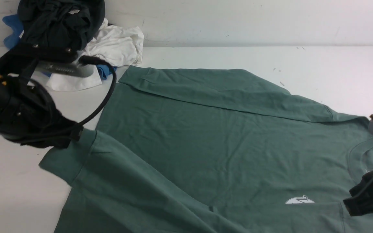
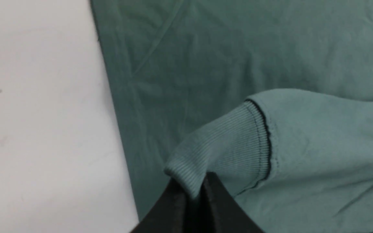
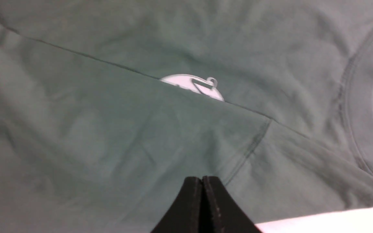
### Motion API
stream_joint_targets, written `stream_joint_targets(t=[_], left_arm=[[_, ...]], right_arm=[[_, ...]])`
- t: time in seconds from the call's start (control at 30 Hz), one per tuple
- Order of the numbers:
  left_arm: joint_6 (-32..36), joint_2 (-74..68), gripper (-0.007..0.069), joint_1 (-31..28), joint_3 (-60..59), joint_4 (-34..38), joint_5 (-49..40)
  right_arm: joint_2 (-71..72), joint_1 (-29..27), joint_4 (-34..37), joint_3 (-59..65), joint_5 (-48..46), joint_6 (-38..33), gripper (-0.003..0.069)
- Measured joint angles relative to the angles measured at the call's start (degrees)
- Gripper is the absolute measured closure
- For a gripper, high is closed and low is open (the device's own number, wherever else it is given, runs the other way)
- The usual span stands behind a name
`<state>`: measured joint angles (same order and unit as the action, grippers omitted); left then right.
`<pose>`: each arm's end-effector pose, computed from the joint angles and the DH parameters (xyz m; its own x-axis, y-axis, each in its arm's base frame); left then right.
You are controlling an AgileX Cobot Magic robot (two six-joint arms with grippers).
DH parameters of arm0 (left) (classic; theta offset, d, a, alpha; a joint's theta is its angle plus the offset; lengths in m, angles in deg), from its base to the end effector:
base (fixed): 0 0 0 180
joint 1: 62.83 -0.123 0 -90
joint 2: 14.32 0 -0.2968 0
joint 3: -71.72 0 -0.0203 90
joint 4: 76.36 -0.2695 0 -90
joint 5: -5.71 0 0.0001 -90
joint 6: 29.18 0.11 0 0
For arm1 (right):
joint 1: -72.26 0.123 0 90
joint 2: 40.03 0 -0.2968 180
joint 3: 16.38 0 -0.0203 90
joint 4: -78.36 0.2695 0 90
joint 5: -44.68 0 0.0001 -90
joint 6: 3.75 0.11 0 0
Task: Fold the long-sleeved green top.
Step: Use the left arm to drag and place the cuff at the centered position on the left edge of the fabric
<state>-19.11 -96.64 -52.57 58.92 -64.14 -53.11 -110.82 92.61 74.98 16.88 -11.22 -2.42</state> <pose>0.2710 -0.0693 0.3166 -0.8614 0.2199 -0.4579 0.3109 0.9411 -0.1328 0.1954 0.0667 0.2543 -0.8772 -0.3359 -0.3431 -0.3403 0.9390 -0.0492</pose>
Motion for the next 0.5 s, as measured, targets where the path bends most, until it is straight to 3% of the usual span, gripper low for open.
stream_joint_targets(t=[0.1,0.27,0.5], left_arm=[[0.57,-3.48,0.0608,1.70,4.98,-0.21,-1.27],[1.50,-7.26,0.0608,4.11,12.13,-0.44,-2.97],[2.05,-8.16,0.0608,4.89,15.21,-1.92,-4.19]], right_arm=[[-4.64,-0.12,-6.11,0.00,0.94,7.36,0.0606],[-11.39,-3.72,-9.59,0.00,4.30,13.38,0.0493],[-20.50,-5.74,-7.62,0.00,9.93,13.64,0.0361]])
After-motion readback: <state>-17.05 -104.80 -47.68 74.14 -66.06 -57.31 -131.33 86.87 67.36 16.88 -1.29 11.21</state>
